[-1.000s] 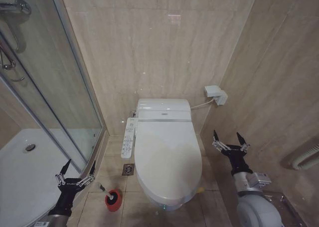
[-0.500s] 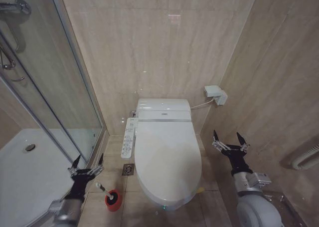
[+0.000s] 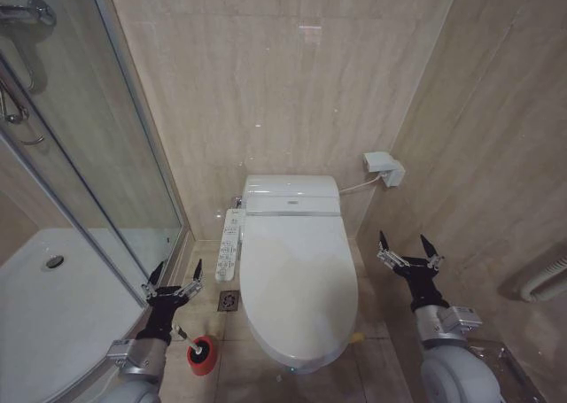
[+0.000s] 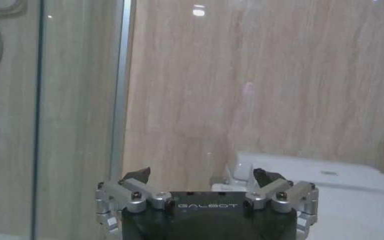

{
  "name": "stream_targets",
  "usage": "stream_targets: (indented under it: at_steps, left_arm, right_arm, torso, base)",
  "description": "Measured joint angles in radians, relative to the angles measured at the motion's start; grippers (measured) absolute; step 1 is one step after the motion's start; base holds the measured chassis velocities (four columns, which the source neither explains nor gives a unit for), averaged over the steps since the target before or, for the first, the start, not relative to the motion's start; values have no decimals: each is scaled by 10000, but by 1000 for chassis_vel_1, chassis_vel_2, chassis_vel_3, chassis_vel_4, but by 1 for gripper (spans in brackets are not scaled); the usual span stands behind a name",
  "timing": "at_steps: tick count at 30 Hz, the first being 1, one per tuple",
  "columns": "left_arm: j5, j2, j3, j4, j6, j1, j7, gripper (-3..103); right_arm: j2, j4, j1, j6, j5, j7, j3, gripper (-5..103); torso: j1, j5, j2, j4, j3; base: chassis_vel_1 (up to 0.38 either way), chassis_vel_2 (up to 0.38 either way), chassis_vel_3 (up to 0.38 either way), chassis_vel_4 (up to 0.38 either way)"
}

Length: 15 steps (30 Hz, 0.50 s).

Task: Open the toilet lid, clean the toilet bowl with a toilet brush, close the toilet lid, and flush.

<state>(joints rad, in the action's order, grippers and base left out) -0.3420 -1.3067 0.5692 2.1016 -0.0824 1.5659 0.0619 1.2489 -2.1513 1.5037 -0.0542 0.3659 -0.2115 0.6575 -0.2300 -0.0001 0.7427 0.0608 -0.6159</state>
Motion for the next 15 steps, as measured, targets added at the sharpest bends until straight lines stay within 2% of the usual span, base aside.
stream_targets:
  at_steps: [6, 15]
  left_arm:
    - [-195, 325, 832, 35, -132, 197, 5, 100]
    - [-346, 280, 893, -81, -194, 137, -158, 100]
  right_arm:
    - [0, 0, 0, 0, 0, 0, 1, 100]
    - [0, 0, 0, 0, 0, 0, 1, 100]
  torso:
    - [0, 0, 0, 0, 0]
    - [0, 0, 0, 0, 0]
  base:
    - [0, 0, 0, 0]
    - [0, 0, 0, 0]
